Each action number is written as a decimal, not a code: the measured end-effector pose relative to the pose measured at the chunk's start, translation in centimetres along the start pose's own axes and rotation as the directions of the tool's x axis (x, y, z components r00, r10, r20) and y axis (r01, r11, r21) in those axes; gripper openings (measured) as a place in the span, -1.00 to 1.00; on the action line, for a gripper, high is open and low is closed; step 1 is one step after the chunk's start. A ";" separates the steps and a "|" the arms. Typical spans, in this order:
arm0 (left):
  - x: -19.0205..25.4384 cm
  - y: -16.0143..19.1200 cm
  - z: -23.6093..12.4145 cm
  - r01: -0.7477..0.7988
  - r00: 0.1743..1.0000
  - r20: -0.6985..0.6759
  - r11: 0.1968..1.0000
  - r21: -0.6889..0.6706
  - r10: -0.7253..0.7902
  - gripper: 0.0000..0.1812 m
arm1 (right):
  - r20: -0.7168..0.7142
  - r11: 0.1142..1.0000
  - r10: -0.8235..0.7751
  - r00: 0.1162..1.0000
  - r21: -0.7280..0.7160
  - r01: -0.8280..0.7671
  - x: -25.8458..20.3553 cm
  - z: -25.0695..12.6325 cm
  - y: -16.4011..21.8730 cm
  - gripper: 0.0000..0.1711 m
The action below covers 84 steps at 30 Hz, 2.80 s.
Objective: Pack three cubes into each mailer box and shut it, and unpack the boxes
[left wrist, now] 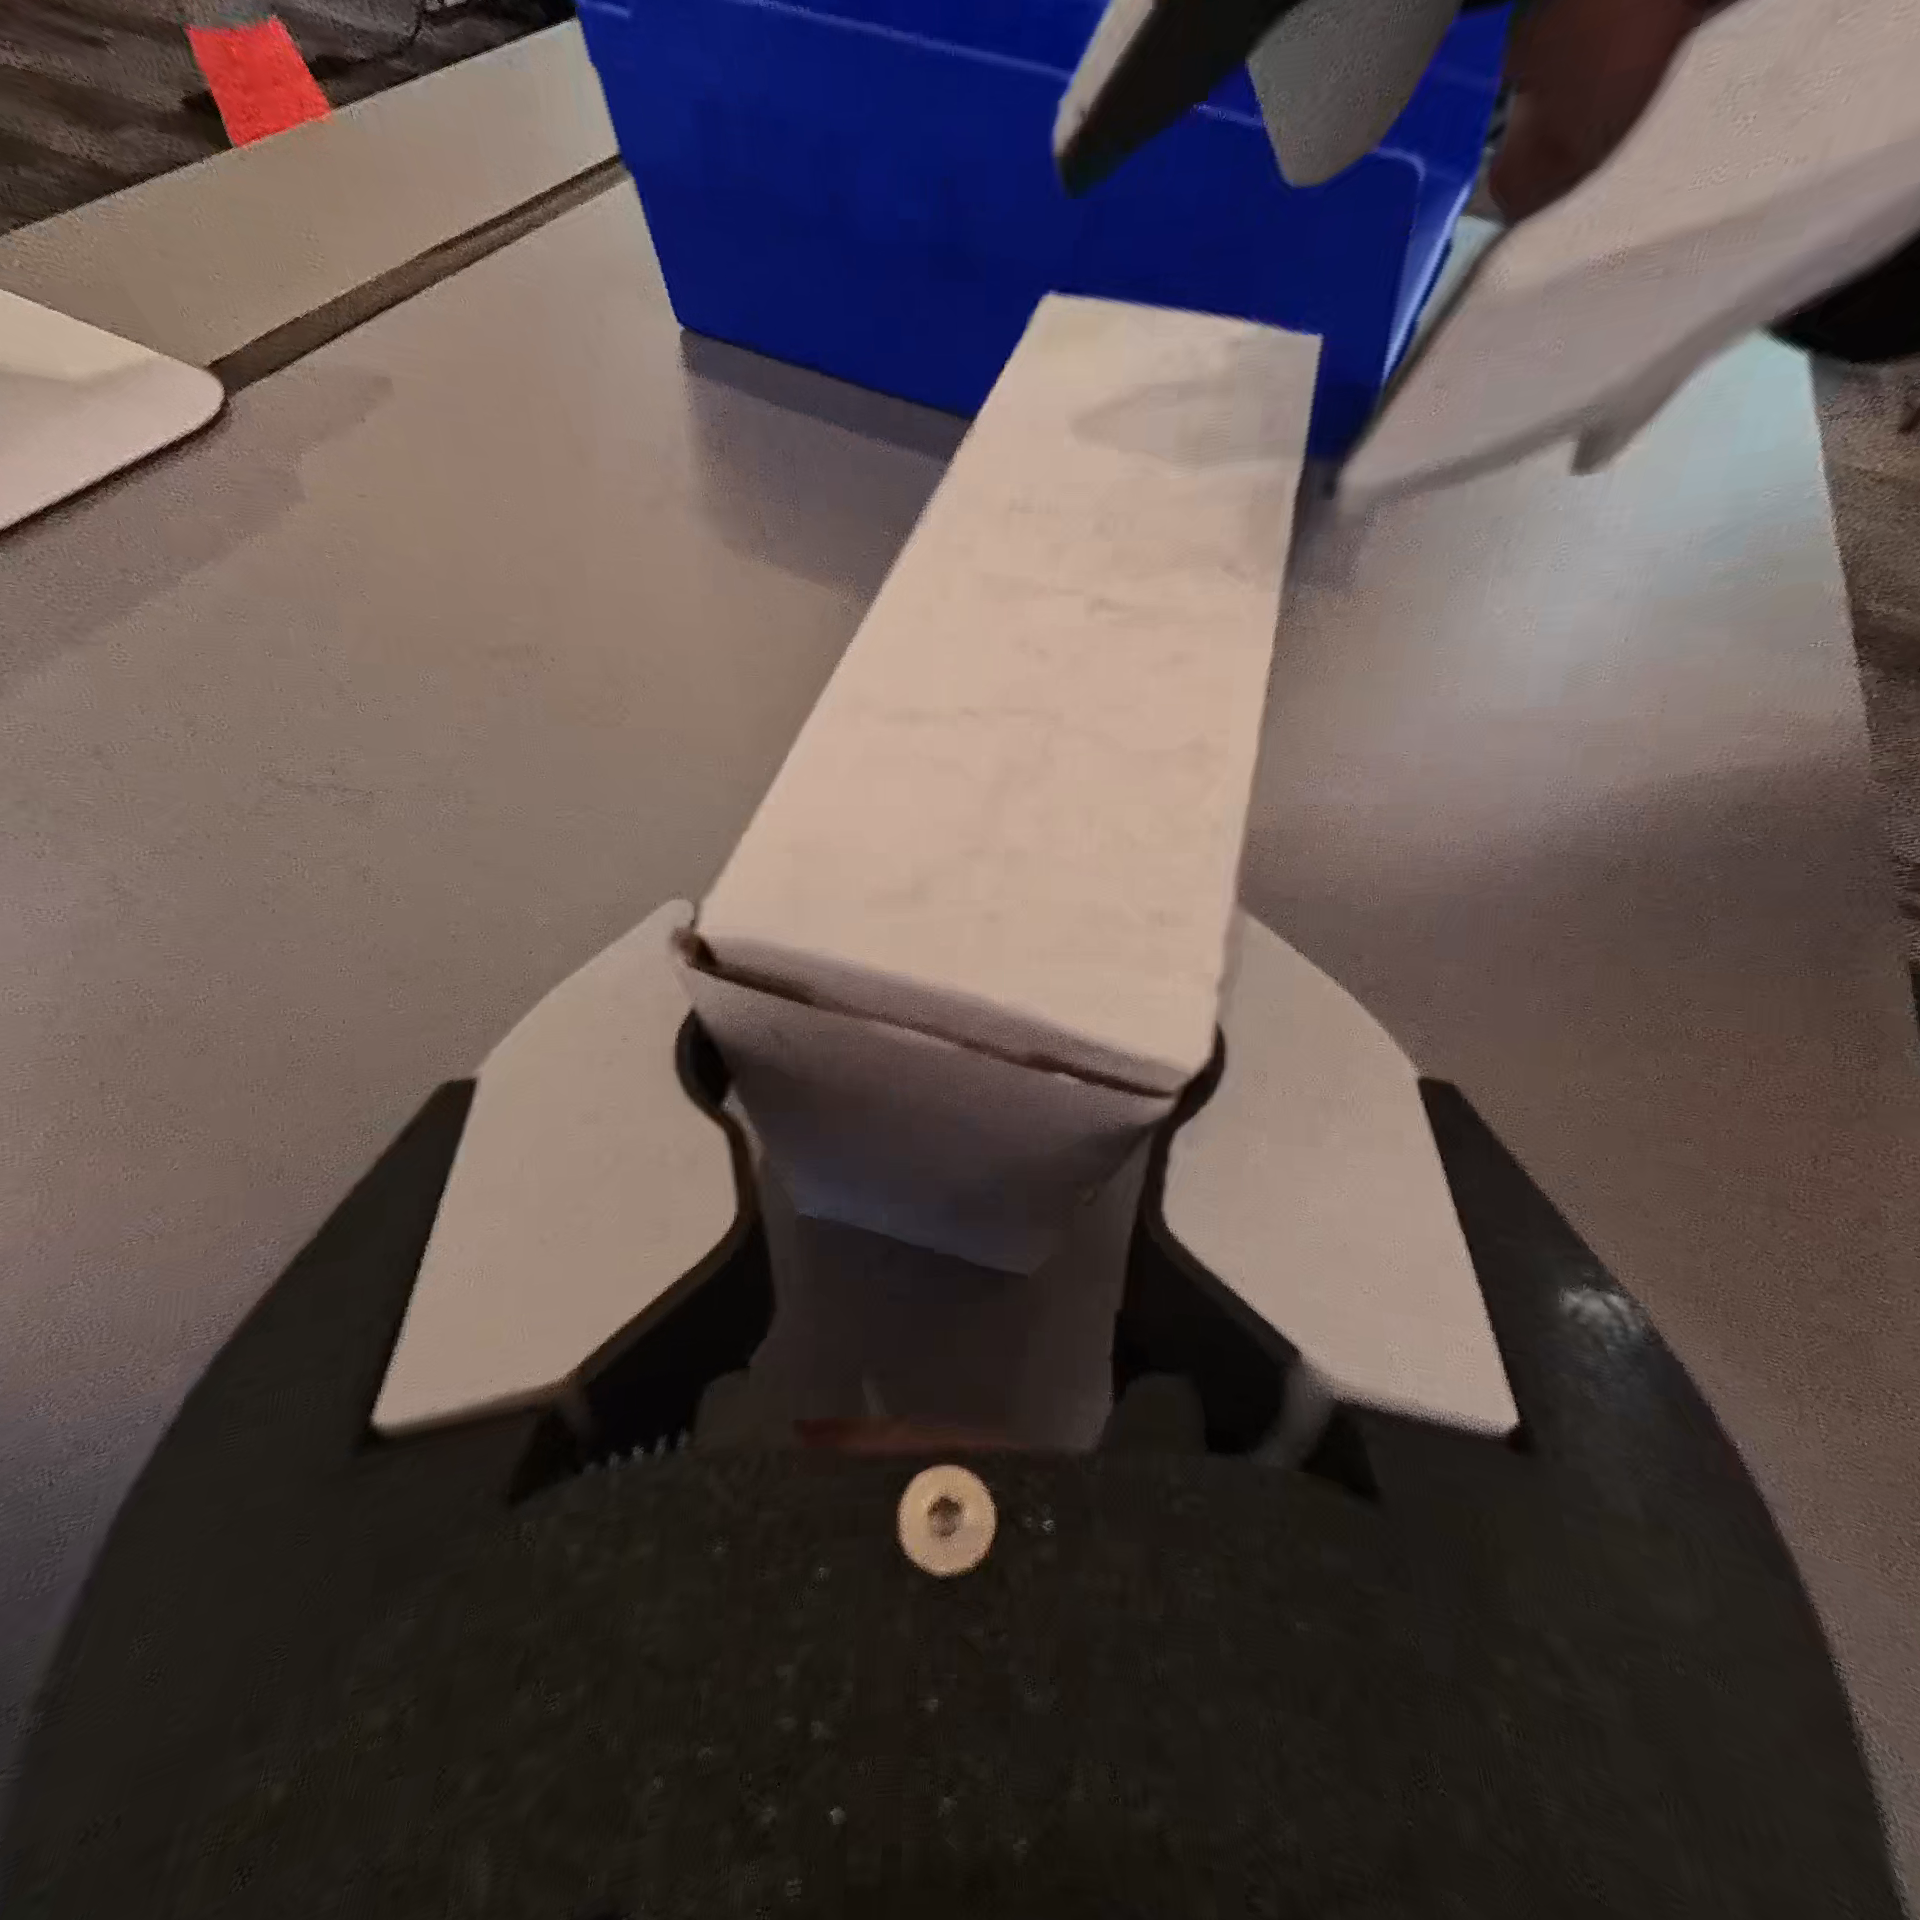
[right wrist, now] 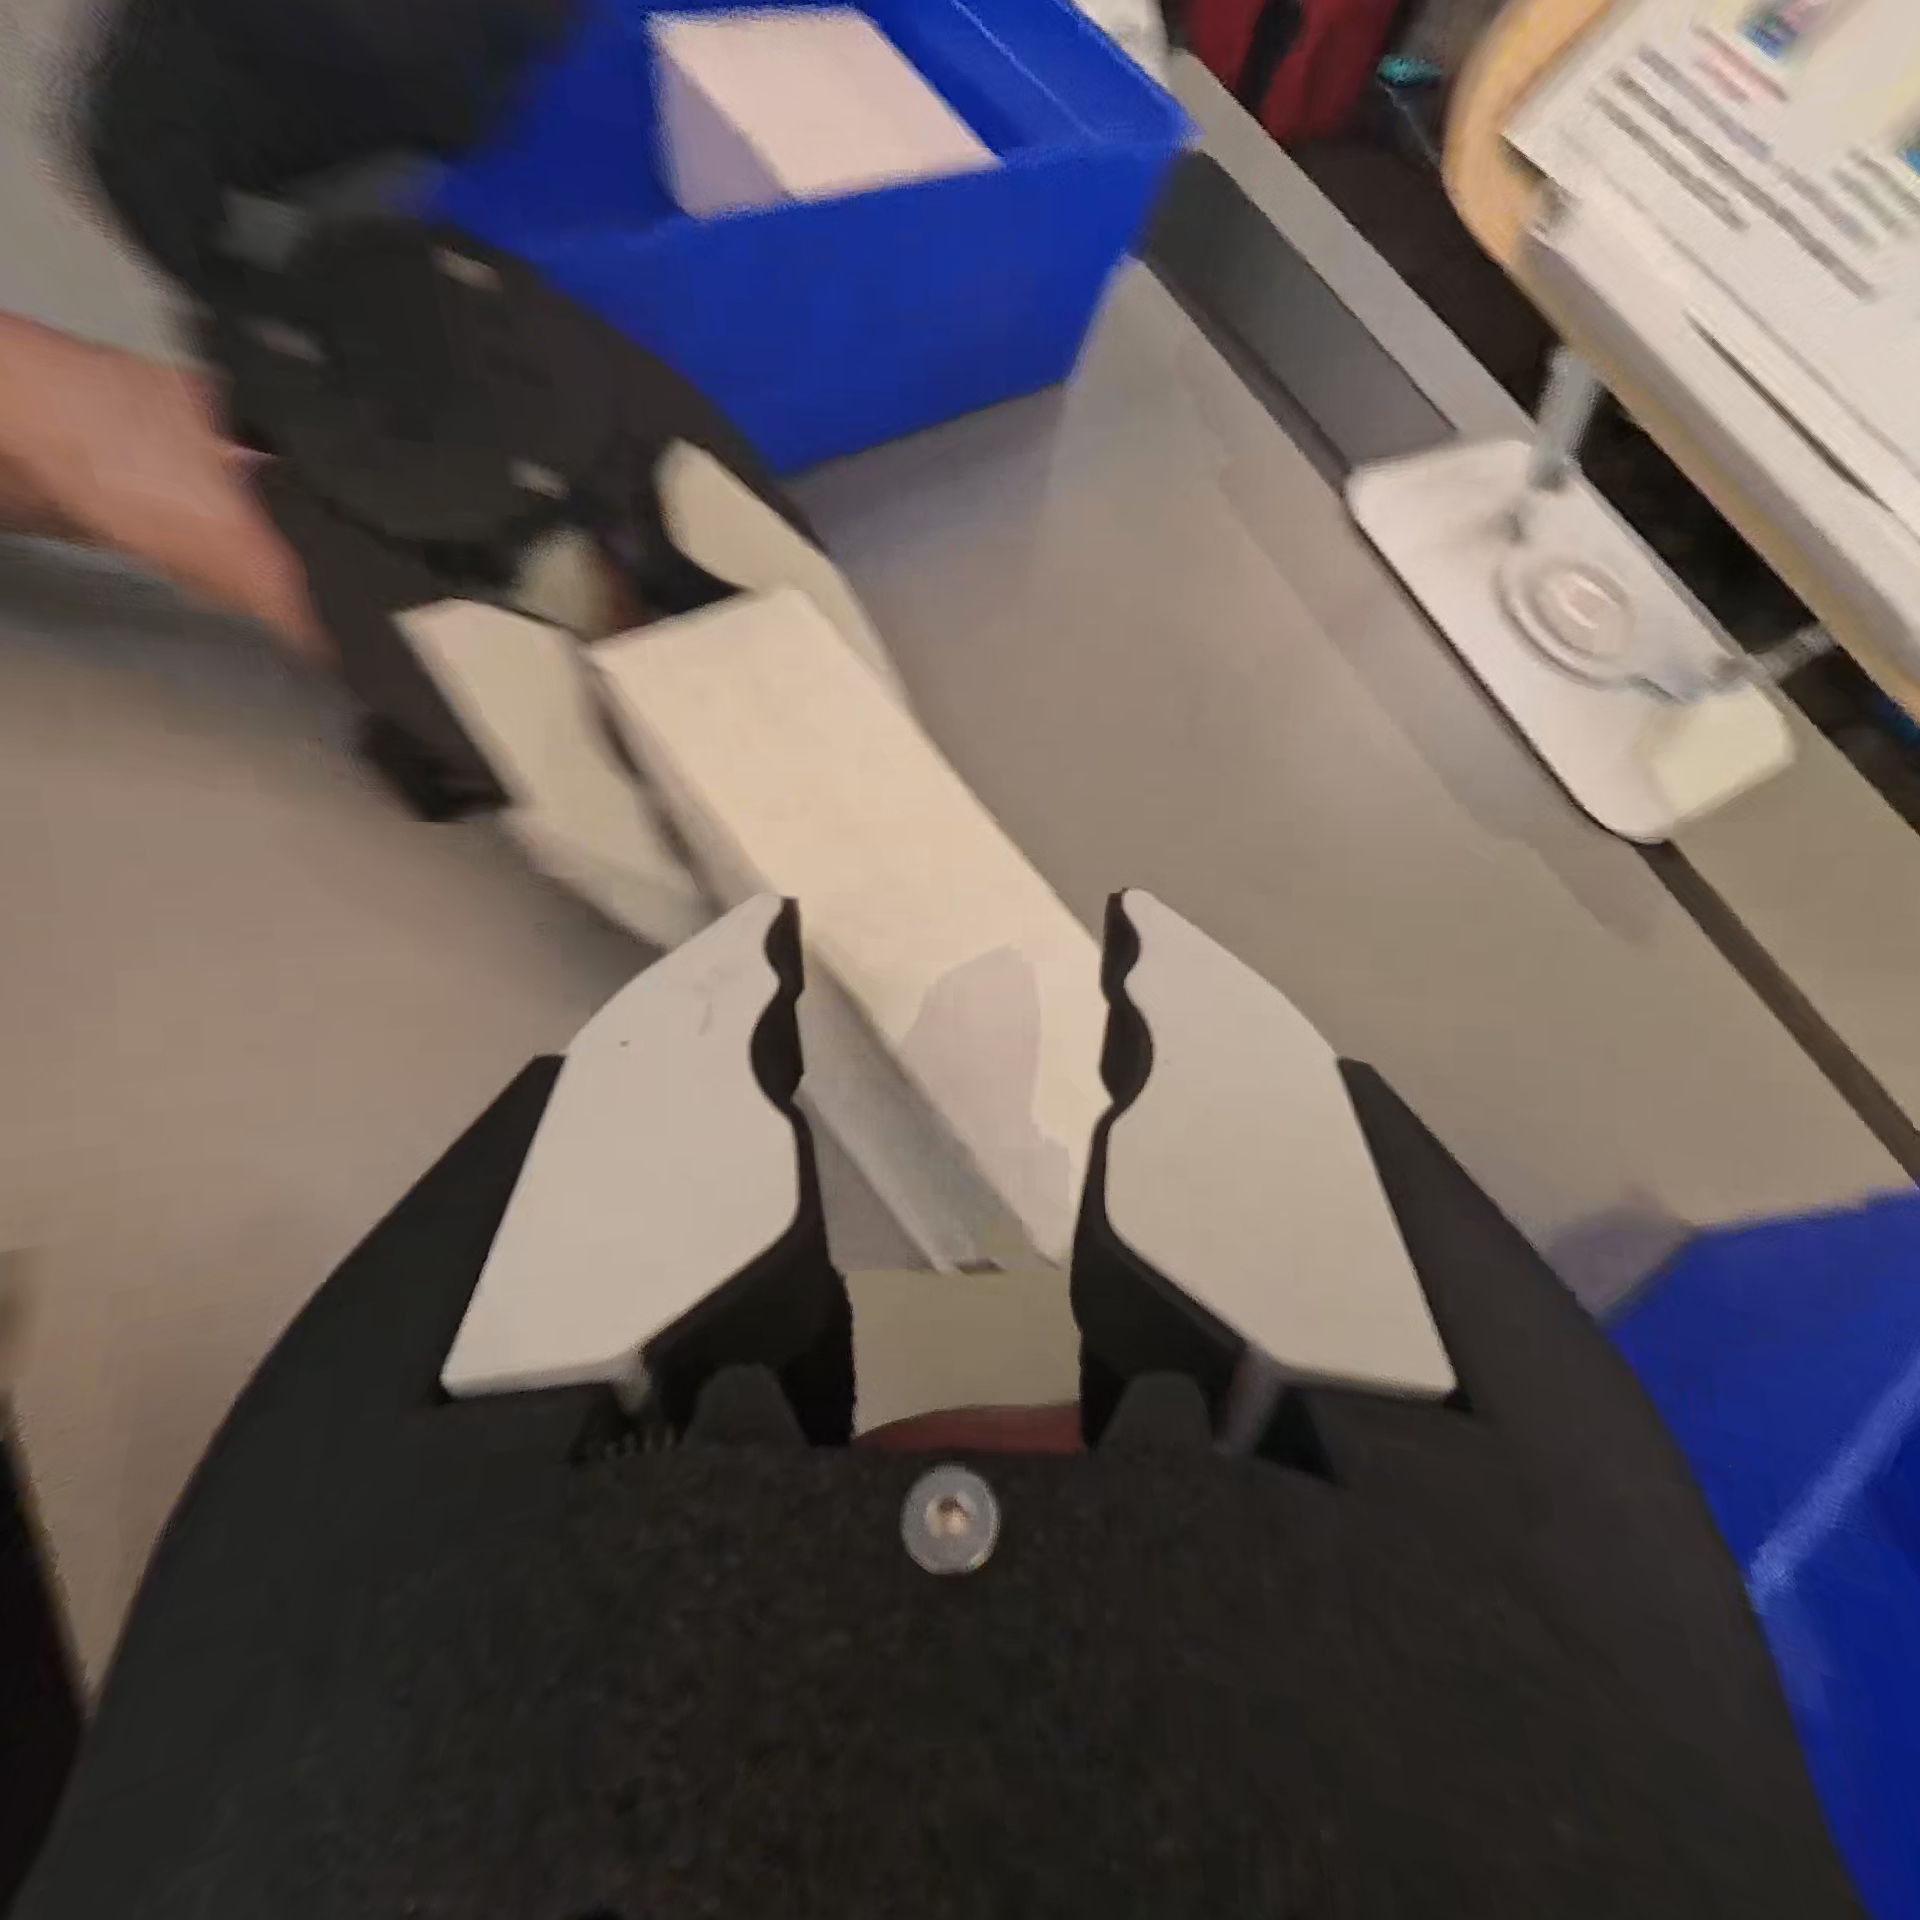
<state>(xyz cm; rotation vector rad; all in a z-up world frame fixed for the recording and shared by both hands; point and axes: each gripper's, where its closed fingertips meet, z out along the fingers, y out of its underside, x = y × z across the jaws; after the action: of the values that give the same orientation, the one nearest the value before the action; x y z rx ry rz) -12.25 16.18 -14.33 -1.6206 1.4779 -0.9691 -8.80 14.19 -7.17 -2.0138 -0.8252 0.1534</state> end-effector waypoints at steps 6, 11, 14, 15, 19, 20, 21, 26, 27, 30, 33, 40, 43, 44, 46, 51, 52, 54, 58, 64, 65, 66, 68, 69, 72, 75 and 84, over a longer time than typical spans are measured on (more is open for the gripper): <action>0.4 -0.4 0.8 -0.042 0.999 0.011 0.999 0.034 0.042 -0.12 | 0.026 0.964 -0.264 0.964 -0.003 0.265 -5.0 2.1 -2.7 -0.42; 0.5 -0.3 0.8 -0.019 1.000 -0.006 1.000 0.023 0.019 -0.12 | 0.016 0.931 -0.351 0.936 -0.097 0.351 -4.5 4.6 -2.2 -0.43; 0.6 -0.1 0.5 -0.031 0.999 -0.024 0.999 0.022 0.032 -0.13 | 0.005 0.925 -0.371 0.929 -0.093 0.369 -4.3 4.8 -2.6 -0.32; 0.6 -0.1 0.5 -0.034 0.999 -0.024 0.999 0.023 0.035 -0.13 | 0.010 0.925 -0.368 0.930 -0.095 0.367 -4.3 4.7 -2.7 -0.30; 0.7 -0.1 0.4 -0.038 0.999 -0.021 0.999 0.024 0.039 -0.13 | 0.023 0.913 -0.396 0.918 -0.101 0.396 -4.3 4.6 -2.8 -0.32; 0.7 -0.1 0.4 -0.039 0.999 -0.021 0.999 0.024 0.039 -0.13 | 0.024 0.911 -0.398 0.917 -0.105 0.398 -4.2 4.5 -2.9 -0.32; 0.6 -0.1 0.4 -0.039 0.999 -0.020 0.999 0.024 0.040 -0.13 | 0.025 0.909 -0.402 0.915 -0.107 0.402 -4.2 4.3 -3.0 -0.32; 0.7 0.0 0.4 -0.053 0.999 -0.013 0.998 0.024 0.053 -0.14 | 0.000 0.913 -0.401 0.916 -0.088 0.399 -3.8 3.9 -3.6 -0.35; 0.7 0.0 0.4 -0.055 0.998 -0.012 0.998 0.024 0.055 -0.14 | 0.001 0.912 -0.401 0.916 -0.091 0.399 -3.8 3.9 -3.6 -0.35; 0.6 -0.1 0.5 -0.054 0.999 -0.005 0.998 0.025 0.054 -0.14 | -0.066 0.890 -0.451 0.890 -0.106 0.444 -3.2 3.8 -4.1 -0.25; 0.5 -0.1 0.5 -0.049 0.999 0.007 0.998 0.026 0.049 -0.15 | -0.156 0.839 -0.543 0.825 -0.140 0.526 -3.3 3.7 -4.6 -0.31; 0.5 0.0 0.5 -0.069 0.997 0.026 0.997 0.022 0.068 -0.15 | -0.397 0.750 -0.649 0.648 -0.194 0.632 -4.0 3.8 -4.4 -0.48; 0.6 0.1 0.5 -0.089 0.996 0.028 0.996 0.019 0.089 -0.15 | -0.416 0.780 -0.617 0.668 -0.209 0.590 -3.0 3.0 -4.1 -0.33; 0.6 0.1 0.5 -0.087 0.996 0.024 0.996 0.018 0.087 -0.15 | -0.418 0.785 -0.613 0.671 -0.222 0.578 -2.5 2.7 -3.8 -0.30; 0.6 0.1 0.5 -0.084 0.996 0.018 0.996 0.016 0.084 -0.15 | -0.423 0.788 -0.611 0.670 -0.245 0.564 -1.3 1.9 -3.1 -0.26; 0.6 0.1 0.4 -0.093 0.996 0.013 0.996 0.016 0.093 -0.15 | -0.449 0.781 -0.624 0.640 -0.325 0.533 2.7 -0.5 -0.6 -0.22; 0.6 0.1 0.4 -0.094 0.995 0.012 0.995 0.016 0.094 -0.15 | -0.452 0.783 -0.621 0.641 -0.332 0.525 3.4 -0.9 -0.1 -0.22; 0.6 0.2 0.4 -0.099 0.995 0.011 0.995 0.017 0.098 -0.15 | -0.453 0.778 -0.628 0.632 -0.344 0.526 4.5 -1.8 0.8 -0.22; 0.7 0.2 0.4 -0.099 0.995 0.005 0.995 0.016 0.099 -0.15 | -0.463 0.768 -0.641 0.612 -0.388 0.510 6.5 -3.2 2.3 -0.24; 0.7 0.2 0.4 -0.105 0.994 0.007 0.994 0.017 0.105 -0.16 | -0.447 0.736 -0.677 0.584 -0.424 0.528 6.1 -3.2 2.8 -0.45; 0.7 0.2 0.4 -0.100 0.995 0.009 0.995 0.016 0.100 -0.16 | -0.455 0.728 -0.686 0.568 -0.435 0.530 5.9 -3.0 2.5 -0.46; 0.7 0.2 0.4 -0.101 0.995 0.010 0.995 0.016 0.101 -0.16 | -0.454 0.740 -0.673 0.584 -0.413 0.532 5.1 -2.5 2.1 -0.44; 1.0 0.1 0.6 -0.115 0.993 0.012 0.993 0.019 0.115 -0.16 | -0.437 0.768 -0.639 0.632 -0.322 0.554 2.4 -1.1 0.3 -0.42; 1.2 0.0 0.7 -0.125 0.992 0.009 0.992 0.020 0.125 -0.16 | -0.427 0.759 -0.649 0.630 -0.310 0.572 1.2 -0.2 -0.5 -0.41; 1.1 0.1 0.6 -0.104 0.995 0.004 0.994 0.016 0.104 -0.16 | -0.431 0.673 -0.735 0.523 -0.376 0.637 -0.2 1.8 -2.7 -0.46; 1.3 0.1 0.5 -0.126 0.992 0.012 0.992 0.020 0.126 -0.16 | -0.407 0.696 -0.712 0.572 -0.302 0.651 -2.4 3.8 -4.5 -0.45; 0.9 0.1 0.4 -0.143 0.989 0.034 0.990 0.010 0.143 -0.16 | -0.333 0.733 -0.680 0.653 -0.299 0.611 -2.1 2.7 -3.5 -0.38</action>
<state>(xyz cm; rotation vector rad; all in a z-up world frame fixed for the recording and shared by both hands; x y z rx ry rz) -11.86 15.26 -14.57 -1.4923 1.5399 -0.8659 -13.25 16.07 -6.30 -1.6645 -1.2413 -0.7706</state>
